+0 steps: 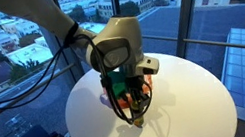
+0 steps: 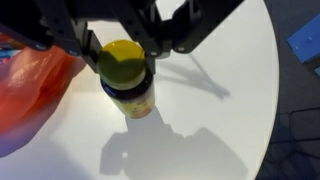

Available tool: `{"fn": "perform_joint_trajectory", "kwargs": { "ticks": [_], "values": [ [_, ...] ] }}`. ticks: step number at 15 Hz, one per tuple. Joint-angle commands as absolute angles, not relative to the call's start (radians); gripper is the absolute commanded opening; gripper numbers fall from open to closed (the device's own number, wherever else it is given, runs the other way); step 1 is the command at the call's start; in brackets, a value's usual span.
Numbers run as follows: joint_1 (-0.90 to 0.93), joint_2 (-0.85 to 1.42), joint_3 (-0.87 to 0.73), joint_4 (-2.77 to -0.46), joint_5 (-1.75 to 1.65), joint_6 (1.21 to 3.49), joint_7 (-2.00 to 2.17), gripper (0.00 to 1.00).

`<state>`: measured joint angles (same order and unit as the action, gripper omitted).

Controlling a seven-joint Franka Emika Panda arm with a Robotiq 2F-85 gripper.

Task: Pick up the brown medicine bottle with a yellow lid and put it in the orange plastic

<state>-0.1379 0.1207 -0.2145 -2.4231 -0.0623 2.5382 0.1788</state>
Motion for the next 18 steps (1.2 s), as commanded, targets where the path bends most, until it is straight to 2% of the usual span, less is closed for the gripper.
{"fn": "perform_joint_trajectory", "kwargs": {
  "ticks": [1, 18],
  "values": [
    [-0.115, 0.098, -0.18, -2.344, -0.058, 2.453, 0.217, 0.19],
    [-0.038, 0.147, -0.028, -2.181, 0.148, 2.388, 0.133, 0.19]
  ]
}}
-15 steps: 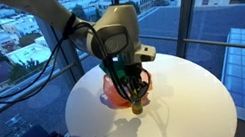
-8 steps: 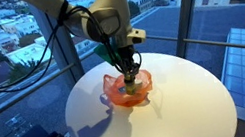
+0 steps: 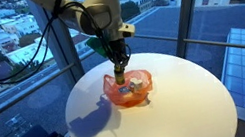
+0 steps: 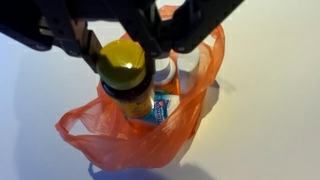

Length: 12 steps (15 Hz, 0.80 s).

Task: Pick up the brown medicine bottle with a yellow lid and put it in the orange plastic

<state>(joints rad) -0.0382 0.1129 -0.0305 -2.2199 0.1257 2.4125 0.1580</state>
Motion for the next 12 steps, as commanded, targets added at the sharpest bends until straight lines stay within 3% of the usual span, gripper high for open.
{"fn": "perform_joint_trajectory", "kwargs": {
  "ticks": [1, 12],
  "values": [
    [-0.039, 0.157, -0.027, -2.18, 0.15, 2.391, 0.131, 0.19],
    [-0.041, 0.283, -0.015, -2.13, 0.156, 2.467, 0.105, 0.19]
  ]
}}
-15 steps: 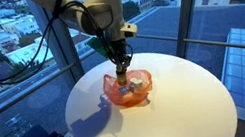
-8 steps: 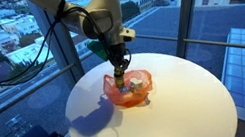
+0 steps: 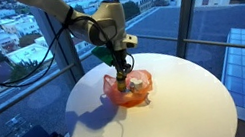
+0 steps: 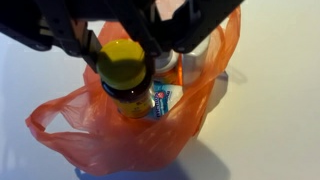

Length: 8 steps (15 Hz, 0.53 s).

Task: Pick up the brown medicine bottle with a yellow lid and put it in the orange plastic

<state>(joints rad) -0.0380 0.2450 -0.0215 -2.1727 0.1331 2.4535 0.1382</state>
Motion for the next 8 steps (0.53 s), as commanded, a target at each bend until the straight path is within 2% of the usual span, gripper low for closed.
{"fn": "perform_joint_trajectory", "kwargs": {
  "ticks": [1, 8],
  "values": [
    [-0.042, 0.293, -0.011, -2.124, 0.16, 2.475, 0.099, 0.19],
    [-0.041, 0.36, 0.004, -2.079, 0.153, 2.506, 0.09, 0.19]
  ]
}}
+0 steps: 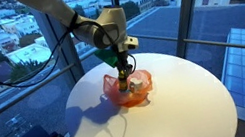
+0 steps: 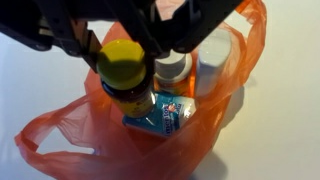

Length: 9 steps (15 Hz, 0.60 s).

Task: Pick up the brown medicine bottle with a yellow lid and put it in the orange plastic

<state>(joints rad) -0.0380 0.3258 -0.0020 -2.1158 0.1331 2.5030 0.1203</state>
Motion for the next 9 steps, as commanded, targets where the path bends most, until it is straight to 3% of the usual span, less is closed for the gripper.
{"fn": "perform_joint_trajectory", "kwargs": {
  "ticks": [1, 9],
  "values": [
    [-0.041, 0.365, 0.004, -2.076, 0.151, 2.505, 0.089, 0.19],
    [-0.043, 0.361, -0.005, -2.084, 0.14, 2.502, 0.093, 0.19]
  ]
}}
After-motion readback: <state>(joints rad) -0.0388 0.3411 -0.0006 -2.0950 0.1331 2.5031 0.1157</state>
